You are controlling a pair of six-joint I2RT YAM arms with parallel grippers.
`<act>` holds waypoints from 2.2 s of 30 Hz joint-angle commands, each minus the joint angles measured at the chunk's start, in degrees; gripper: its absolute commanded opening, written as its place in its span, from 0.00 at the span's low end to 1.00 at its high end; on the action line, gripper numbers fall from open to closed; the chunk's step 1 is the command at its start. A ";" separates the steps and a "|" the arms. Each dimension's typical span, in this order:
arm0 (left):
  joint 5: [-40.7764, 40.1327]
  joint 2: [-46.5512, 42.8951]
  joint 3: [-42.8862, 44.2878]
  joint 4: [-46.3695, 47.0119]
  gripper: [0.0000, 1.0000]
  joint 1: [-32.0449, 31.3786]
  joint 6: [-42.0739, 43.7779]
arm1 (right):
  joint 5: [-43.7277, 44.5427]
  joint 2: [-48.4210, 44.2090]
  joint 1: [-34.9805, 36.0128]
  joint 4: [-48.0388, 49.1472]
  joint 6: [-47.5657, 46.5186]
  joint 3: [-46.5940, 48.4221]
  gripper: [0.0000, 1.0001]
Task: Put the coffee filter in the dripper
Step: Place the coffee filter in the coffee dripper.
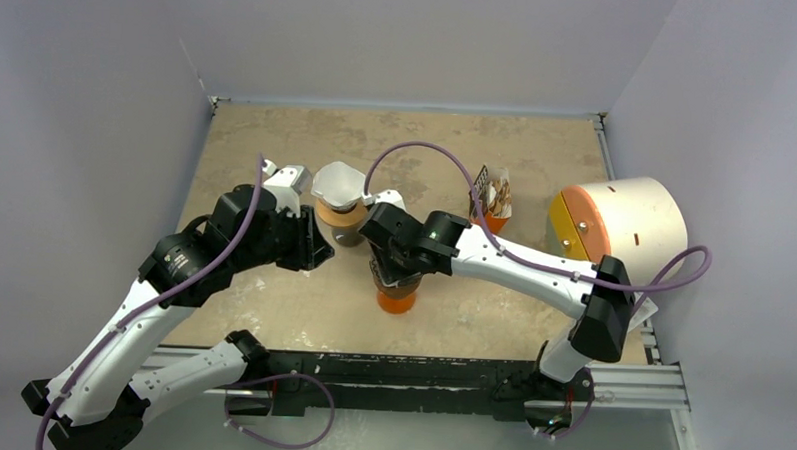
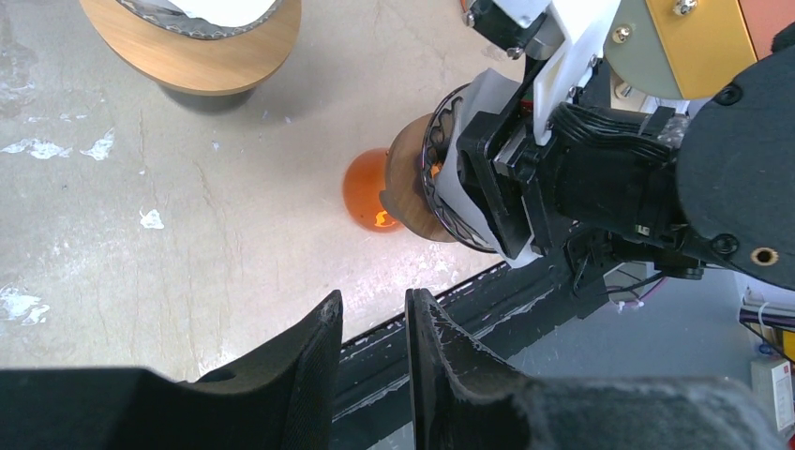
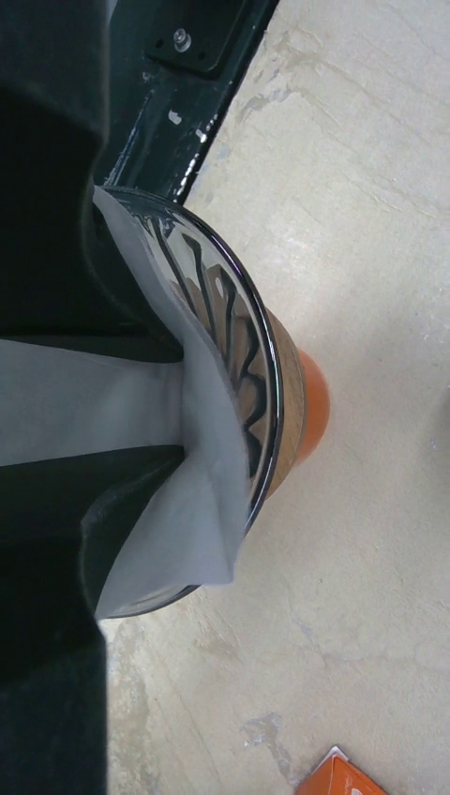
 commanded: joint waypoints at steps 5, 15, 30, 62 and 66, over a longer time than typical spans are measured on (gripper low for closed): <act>0.06 -0.66 -0.59 0.50 0.30 0.20 1.43 | -1.58 0.88 -0.05 0.01 1.06 -2.97 0.53; 0.13 -0.53 -0.77 0.63 0.29 0.22 1.25 | -1.80 0.73 -0.09 -0.18 1.07 -2.76 0.64; 0.34 -0.76 -0.91 0.85 0.29 0.20 1.26 | -1.54 1.84 -0.06 -0.47 0.05 -0.08 0.04; -0.02 -1.09 -0.71 0.49 0.30 0.28 1.84 | -1.36 -0.70 0.01 -2.20 -0.64 5.27 0.25; -0.05 -0.96 -0.52 0.41 0.29 0.25 1.94 | -0.97 -1.51 -0.02 -3.31 -0.88 6.75 0.32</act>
